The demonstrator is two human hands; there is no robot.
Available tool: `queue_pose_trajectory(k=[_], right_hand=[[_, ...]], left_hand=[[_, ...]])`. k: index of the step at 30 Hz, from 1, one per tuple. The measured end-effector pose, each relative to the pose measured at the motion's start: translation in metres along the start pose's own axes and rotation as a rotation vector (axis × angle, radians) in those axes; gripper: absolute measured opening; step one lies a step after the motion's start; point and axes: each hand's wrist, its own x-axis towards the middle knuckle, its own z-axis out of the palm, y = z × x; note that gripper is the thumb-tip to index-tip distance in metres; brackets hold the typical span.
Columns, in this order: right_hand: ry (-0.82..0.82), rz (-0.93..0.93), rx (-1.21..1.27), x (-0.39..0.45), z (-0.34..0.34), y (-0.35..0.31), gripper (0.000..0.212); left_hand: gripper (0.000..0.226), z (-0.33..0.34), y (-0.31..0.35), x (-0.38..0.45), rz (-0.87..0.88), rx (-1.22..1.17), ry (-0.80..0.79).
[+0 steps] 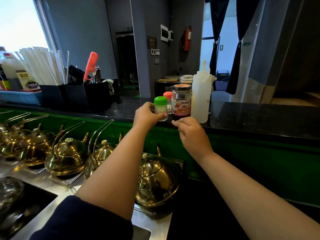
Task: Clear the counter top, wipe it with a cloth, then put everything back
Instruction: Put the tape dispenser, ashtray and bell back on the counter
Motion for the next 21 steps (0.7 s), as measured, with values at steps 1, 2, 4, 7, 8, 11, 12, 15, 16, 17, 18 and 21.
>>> queue_pose_trajectory(k=[1,2,4,7,8,11,12,15,16,17,18,21], right_hand=[[0.035,0.005,-0.019,-0.003,-0.005,0.001,0.030],[0.085,0.030,-0.042,-0.006,-0.010,0.003,0.027],[0.204,0.148,-0.097,-0.008,-0.020,0.005,0.022],[0.301,0.444,-0.068,-0.002,-0.033,0.007,0.044],[0.288,0.538,-0.017,0.002,-0.035,0.008,0.055],[0.213,0.688,0.096,0.014,-0.039,0.011,0.080],[0.184,0.702,0.102,0.017,-0.039,0.013,0.084],[0.123,0.728,0.104,0.024,-0.038,0.017,0.082],[0.115,0.740,0.105,0.025,-0.038,0.019,0.079],[0.109,0.749,0.101,0.027,-0.038,0.021,0.075],[0.104,0.754,0.094,0.028,-0.039,0.023,0.070],[0.084,0.767,0.085,0.031,-0.041,0.027,0.060]], left_hand=[[0.053,0.001,0.001,-0.001,-0.006,-0.006,0.001],[0.055,0.002,0.002,-0.002,-0.013,-0.014,0.002],[0.058,0.005,0.002,-0.004,-0.017,-0.028,0.002],[0.059,0.007,0.002,-0.008,-0.011,-0.041,0.019],[0.059,0.008,0.003,-0.008,-0.012,-0.046,0.026],[0.058,0.011,0.005,-0.009,-0.008,-0.057,0.050],[0.058,0.013,0.006,-0.009,-0.005,-0.057,0.057],[0.057,0.018,0.006,-0.009,-0.010,-0.059,0.082],[0.057,0.020,0.006,-0.009,-0.016,-0.063,0.091],[0.056,0.021,0.006,-0.009,-0.019,-0.066,0.098],[0.056,0.023,0.005,-0.009,-0.019,-0.066,0.103],[0.056,0.025,0.004,-0.008,-0.027,-0.054,0.100]])
